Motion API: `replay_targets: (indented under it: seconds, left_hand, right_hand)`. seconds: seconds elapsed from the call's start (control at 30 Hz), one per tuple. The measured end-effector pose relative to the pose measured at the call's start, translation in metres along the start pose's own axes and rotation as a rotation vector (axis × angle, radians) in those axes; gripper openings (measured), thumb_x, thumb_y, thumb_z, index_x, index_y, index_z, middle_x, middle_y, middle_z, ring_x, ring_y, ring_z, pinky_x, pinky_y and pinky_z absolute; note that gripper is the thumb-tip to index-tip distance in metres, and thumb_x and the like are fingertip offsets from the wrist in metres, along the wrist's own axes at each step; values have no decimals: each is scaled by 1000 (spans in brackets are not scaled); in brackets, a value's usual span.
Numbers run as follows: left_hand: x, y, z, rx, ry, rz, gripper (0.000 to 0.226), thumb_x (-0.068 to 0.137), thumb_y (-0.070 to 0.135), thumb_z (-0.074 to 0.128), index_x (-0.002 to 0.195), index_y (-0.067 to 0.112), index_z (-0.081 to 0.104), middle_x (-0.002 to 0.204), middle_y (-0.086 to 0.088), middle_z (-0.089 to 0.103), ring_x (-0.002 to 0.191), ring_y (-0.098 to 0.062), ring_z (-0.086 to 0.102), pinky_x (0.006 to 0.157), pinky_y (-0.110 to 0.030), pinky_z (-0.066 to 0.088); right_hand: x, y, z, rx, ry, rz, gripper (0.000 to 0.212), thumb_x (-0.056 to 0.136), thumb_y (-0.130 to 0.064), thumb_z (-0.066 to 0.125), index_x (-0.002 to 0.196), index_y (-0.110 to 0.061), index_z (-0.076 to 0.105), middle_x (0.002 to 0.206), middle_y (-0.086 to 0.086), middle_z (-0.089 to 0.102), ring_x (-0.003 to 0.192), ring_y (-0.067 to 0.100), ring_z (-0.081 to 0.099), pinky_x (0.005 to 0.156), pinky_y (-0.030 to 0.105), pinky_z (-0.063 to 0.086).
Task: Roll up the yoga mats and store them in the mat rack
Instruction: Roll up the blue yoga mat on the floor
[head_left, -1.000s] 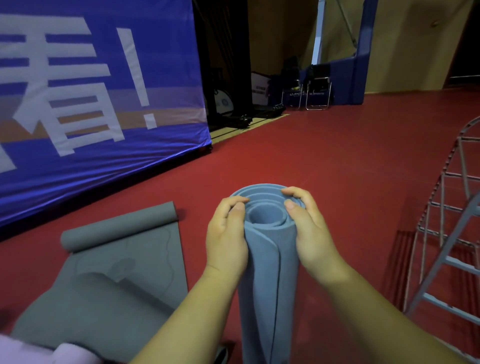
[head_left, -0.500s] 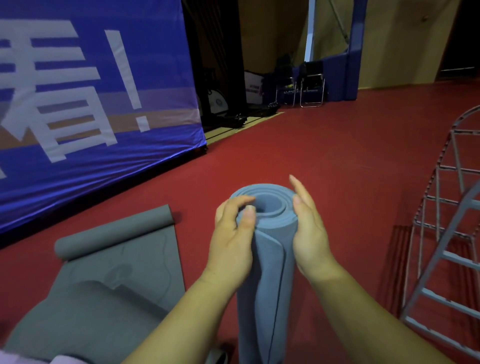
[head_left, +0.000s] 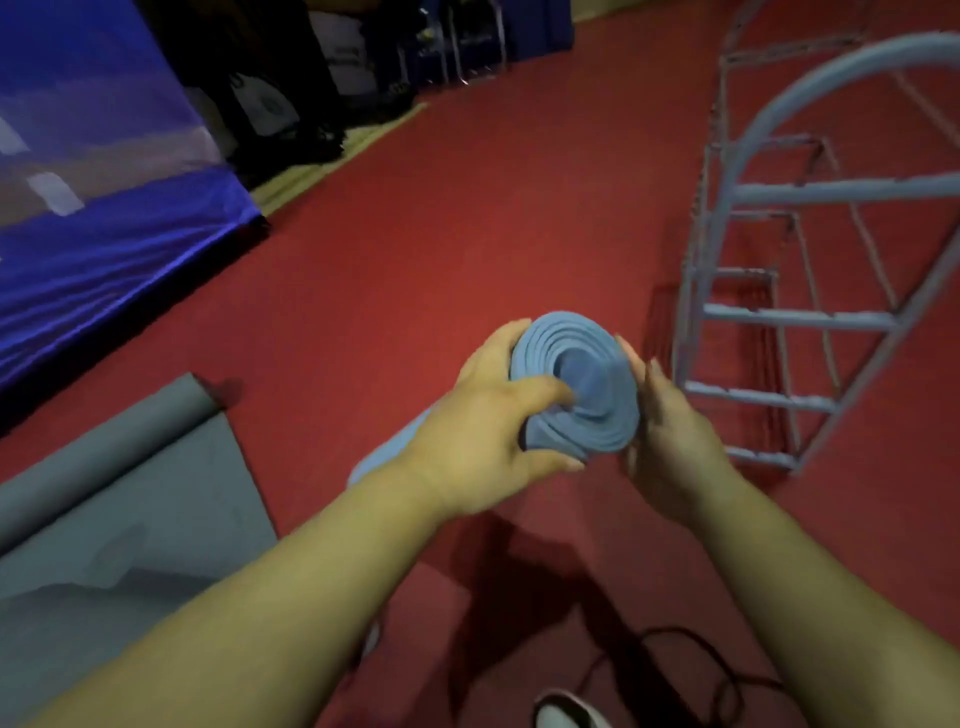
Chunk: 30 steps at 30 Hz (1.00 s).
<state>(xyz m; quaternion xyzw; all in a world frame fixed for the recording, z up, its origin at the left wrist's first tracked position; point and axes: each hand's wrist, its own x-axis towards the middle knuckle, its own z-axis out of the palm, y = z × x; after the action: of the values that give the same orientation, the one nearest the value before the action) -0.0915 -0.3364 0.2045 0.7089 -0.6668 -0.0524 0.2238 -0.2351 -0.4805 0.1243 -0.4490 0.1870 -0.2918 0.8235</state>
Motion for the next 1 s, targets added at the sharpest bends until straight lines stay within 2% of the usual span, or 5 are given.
replay_targets:
  seconds: [0.1, 0.3, 0.63, 0.83, 1.0]
  left_hand:
    - [32, 18, 44, 39, -146, 55, 57, 70, 52, 85, 120, 31, 67, 159, -15, 24, 146, -36, 29, 119, -46, 33]
    - [46, 40, 116, 138, -275, 89, 53, 70, 63, 75, 116, 40, 64, 160, -14, 24, 144, -38, 29, 112, -55, 36]
    - [29, 57, 158, 199, -396, 146, 54, 69, 62, 77, 117, 41, 64, 162, -11, 23, 147, -38, 24, 108, -61, 37]
    - [35, 49, 154, 192, -351, 146, 54, 69, 62, 80, 116, 38, 64, 161, -15, 25, 146, -40, 27, 108, -61, 39]
    - [36, 44, 131, 152, -290, 113, 57, 67, 70, 69, 116, 40, 64, 162, -13, 24, 148, -37, 27, 115, -55, 35]
  right_hand:
    - [-32, 22, -72, -152, 121, 140, 47, 108, -50, 25, 145, -37, 52, 143, -11, 60, 132, 15, 55, 108, 44, 40]
    - [-122, 117, -206, -825, 456, 449, 38, 89, -23, 78, 125, -12, 70, 122, 6, 70, 106, 14, 61, 93, 22, 40]
    - [-179, 192, -270, -1475, 284, 697, 46, 84, -40, 70, 130, -33, 65, 128, -2, 63, 120, 25, 58, 101, 32, 46]
    - [-183, 177, -274, -1494, 330, 807, 26, 92, -42, 63, 111, -25, 69, 119, 3, 71, 113, 28, 65, 87, 32, 50]
    - [-164, 153, -261, -952, 498, 726, 20, 85, -13, 79, 104, -7, 76, 87, 8, 77, 79, 21, 71, 72, 28, 52]
